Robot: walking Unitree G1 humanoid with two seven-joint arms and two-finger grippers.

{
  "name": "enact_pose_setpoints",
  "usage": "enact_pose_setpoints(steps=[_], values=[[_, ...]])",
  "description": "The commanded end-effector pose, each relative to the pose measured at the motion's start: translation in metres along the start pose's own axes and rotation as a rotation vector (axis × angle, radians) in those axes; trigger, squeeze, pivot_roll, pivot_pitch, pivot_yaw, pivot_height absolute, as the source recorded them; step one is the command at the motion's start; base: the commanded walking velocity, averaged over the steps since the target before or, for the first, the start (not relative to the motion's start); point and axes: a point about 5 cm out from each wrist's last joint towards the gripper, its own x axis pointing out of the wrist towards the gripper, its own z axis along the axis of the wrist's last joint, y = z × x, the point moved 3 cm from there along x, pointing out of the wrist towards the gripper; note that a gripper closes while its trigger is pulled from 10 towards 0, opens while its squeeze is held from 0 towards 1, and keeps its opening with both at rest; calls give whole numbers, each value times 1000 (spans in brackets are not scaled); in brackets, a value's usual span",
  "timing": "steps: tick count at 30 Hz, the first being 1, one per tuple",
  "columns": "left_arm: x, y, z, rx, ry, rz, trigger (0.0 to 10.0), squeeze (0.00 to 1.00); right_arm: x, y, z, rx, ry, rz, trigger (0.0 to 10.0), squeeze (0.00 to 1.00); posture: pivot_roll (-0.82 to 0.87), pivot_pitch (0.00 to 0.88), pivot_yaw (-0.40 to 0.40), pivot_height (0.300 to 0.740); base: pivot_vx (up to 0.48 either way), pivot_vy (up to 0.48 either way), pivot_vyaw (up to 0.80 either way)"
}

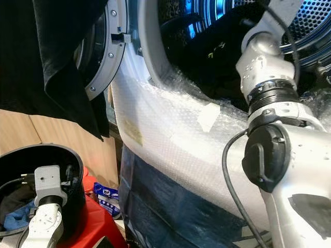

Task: Clothes washing

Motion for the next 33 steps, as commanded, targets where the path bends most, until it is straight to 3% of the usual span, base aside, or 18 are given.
enact_pose_setpoints(steps=[1, 15, 20, 27, 32, 33], values=[[2, -3, 2, 9, -9, -20, 10000, 0, 0, 0, 6, -12, -17, 2, 10000, 1000, -9, 0, -96, 740, 0, 0, 0], [6, 1, 5, 18, -22, -14, 10000, 0, -1, 6, 16, -23, -57, 38, 10000, 1000, -3, 0, -84, 740, 0, 0, 0], [6, 4, 7, 24, -28, -9, 10000, 0, -2, 9, 20, 36, -68, 52, 10000, 1000, 3, 0, -79, 740, 0, 0, 0], [4, 7, 7, 30, -32, -1, 10000, 0, -7, 16, 47, 5, -214, 104, 10000, 1000, -3, 0, -63, 740, 0, 0, 0], [4, 6, 7, 32, -30, -8, 10000, 0, -7, 11, 50, 0, -245, 104, 10000, 1000, -13, 0, -61, 740, 0, 0, 0], [3, 5, 6, 34, -29, -11, 10000, 0, -7, 8, 48, -12, -253, 112, 10000, 349, -12, 0, -62, 740, 0, 0, 0]])
